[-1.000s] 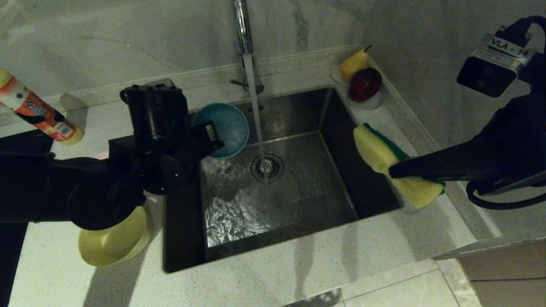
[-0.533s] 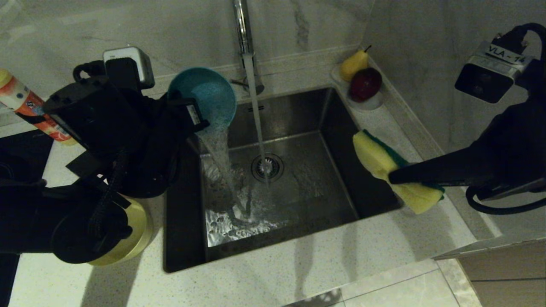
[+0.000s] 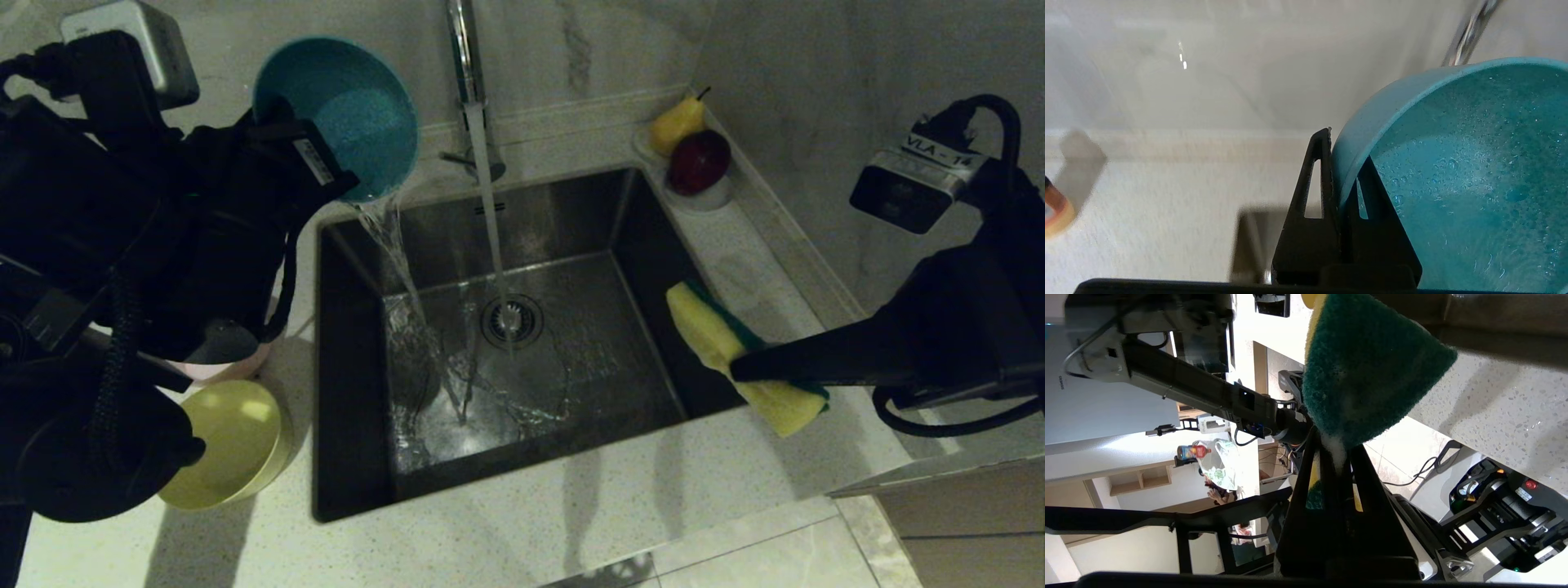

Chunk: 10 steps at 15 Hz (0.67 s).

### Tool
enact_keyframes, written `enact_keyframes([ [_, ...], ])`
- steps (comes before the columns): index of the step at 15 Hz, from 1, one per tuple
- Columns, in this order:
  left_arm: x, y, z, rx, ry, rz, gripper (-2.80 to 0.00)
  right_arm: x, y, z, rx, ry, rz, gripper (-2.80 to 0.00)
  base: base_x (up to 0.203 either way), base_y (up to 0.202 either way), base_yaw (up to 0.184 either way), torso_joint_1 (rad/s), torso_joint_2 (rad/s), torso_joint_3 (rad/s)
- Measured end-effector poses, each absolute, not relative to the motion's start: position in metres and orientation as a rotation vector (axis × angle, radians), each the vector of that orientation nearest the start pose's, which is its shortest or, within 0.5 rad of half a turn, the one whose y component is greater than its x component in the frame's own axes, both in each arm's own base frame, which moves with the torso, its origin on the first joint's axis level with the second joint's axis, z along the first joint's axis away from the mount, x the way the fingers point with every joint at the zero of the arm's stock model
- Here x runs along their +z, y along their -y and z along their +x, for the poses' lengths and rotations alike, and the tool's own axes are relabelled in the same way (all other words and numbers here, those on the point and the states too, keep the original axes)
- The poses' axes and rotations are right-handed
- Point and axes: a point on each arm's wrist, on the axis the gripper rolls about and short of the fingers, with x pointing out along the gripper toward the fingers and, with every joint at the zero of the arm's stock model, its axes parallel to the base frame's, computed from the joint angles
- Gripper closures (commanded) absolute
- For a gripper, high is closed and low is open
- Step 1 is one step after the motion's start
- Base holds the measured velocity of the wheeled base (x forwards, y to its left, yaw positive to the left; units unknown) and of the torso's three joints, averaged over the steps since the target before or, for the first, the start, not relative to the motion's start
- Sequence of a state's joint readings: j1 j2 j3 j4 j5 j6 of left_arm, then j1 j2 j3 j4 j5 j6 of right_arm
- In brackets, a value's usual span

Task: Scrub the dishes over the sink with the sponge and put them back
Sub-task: Rinse the bowl

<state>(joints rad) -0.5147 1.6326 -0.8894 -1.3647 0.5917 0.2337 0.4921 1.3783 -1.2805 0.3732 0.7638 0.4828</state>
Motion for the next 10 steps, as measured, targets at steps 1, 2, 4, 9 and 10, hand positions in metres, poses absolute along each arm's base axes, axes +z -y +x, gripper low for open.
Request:
enact_keyframes([
  [1,0.298,0.125,0.245,0.130,0.536,-0.109,0.00,0.306,-0.113,0.178,1.087,-0.794,0.477,0.00,0.000,0.000,0.000,0.000,0.00,0.000],
  [2,0.301,0.124,0.243,0.112,0.563,-0.120,0.00,0.304,-0.114,0.180,1.085,-0.801,0.478,0.00,0.000,0.000,0.000,0.000,0.00,0.000],
  [4,0.311,0.120,0.234,0.074,0.633,-0.141,0.00,0.300,-0.115,0.182,1.080,-0.817,0.478,0.00,0.000,0.000,0.000,0.000,0.00,0.000],
  [9,0.324,0.109,0.214,0.075,0.704,-0.160,0.00,0.296,-0.118,0.187,1.073,-0.834,0.478,0.00,0.000,0.000,0.000,0.000,0.00,0.000],
  [10,0.326,0.106,0.209,0.076,0.721,-0.171,0.00,0.295,-0.118,0.188,1.071,-0.836,0.477,0.00,0.000,0.000,0.000,0.000,0.00,0.000],
])
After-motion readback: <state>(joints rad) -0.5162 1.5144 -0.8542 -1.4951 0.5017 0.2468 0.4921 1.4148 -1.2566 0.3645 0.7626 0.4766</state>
